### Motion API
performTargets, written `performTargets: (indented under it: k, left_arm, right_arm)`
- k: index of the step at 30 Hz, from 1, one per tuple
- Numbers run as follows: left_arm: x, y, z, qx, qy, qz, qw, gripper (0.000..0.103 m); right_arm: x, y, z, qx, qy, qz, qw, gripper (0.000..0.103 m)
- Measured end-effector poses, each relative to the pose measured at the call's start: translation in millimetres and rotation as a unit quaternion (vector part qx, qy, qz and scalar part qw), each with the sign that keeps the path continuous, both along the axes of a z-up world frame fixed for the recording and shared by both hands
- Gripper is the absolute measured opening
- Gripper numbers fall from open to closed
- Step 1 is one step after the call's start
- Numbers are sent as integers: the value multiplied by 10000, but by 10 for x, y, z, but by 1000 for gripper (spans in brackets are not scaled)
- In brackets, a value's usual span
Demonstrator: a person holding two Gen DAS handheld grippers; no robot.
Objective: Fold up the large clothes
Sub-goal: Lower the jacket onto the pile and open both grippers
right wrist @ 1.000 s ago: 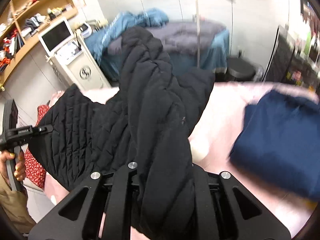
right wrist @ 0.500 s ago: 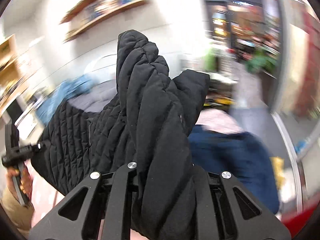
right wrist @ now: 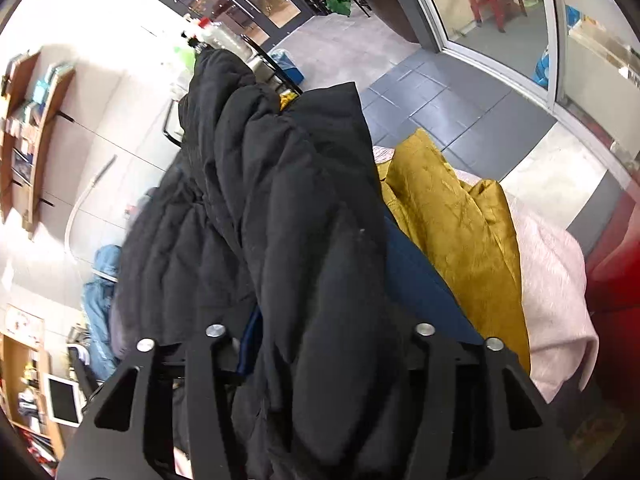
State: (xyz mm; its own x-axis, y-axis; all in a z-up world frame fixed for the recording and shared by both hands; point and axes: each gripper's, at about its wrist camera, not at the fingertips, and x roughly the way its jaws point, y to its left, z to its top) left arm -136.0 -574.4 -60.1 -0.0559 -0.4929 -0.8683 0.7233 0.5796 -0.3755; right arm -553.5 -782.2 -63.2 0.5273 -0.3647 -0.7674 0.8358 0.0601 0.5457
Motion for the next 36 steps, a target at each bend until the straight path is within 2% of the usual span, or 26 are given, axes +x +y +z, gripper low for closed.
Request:
performTargets:
  k: [2,5,7,8,9,11,13,15,18,21,25,30,34,36]
  left_arm:
    - [-9,22,-45,47,-68,39,10000,77]
    - [67,92,-138,65,183,346,9992,91]
    - [36,194,-93,-45,319,501,9982,92]
    - [20,246,-48,-138,303,569,9978,92]
    - [13,277,-12,-180,235,599,9978,92]
    - [-22,364,88,-164,-7,623,9979,94]
    - [-42,489,218,-192,-171,677,9974,95]
    - [-32,610,343,-218,-310,778,9962,97]
    - [17,819,543,-140,-652,972,9930,97]
    - [-4,996,748,-162,-873,996,9911,97]
    - [-208,1050,952,-84,-1132,749,9907,97]
    - [-769,916,1131,-135,-1143,-31,9933,97]
    - [-1276,789,1199,-86,-1379,-776,9874,97]
    - [-1514,754,1181,28,-1498,-1086,9827,97]
  right_arm:
    - [32,-75,-30,-14,65,-17,10000,54]
    - [37,34,41,9,42,-92,9999,56]
    - [32,112,105,19,17,-126,9999,59]
    - [-22,105,106,28,50,-161,9999,65]
    - [-35,64,93,34,95,-186,9998,73]
    - [-33,85,129,26,232,-293,9993,81]
    - [3,144,232,-93,322,-419,9986,82]
    - [13,217,358,-254,425,-522,9974,89]
    - [-13,322,540,-442,546,-642,9955,90]
    - [10,451,780,-718,919,-786,9901,90]
    - [158,680,1057,-1151,1531,-685,9791,96]
    - [550,1032,1227,-1375,1968,136,9707,96]
    - [860,1395,1257,-1547,2388,798,9553,96]
    - [981,1552,1223,-1496,2458,1103,9513,96]
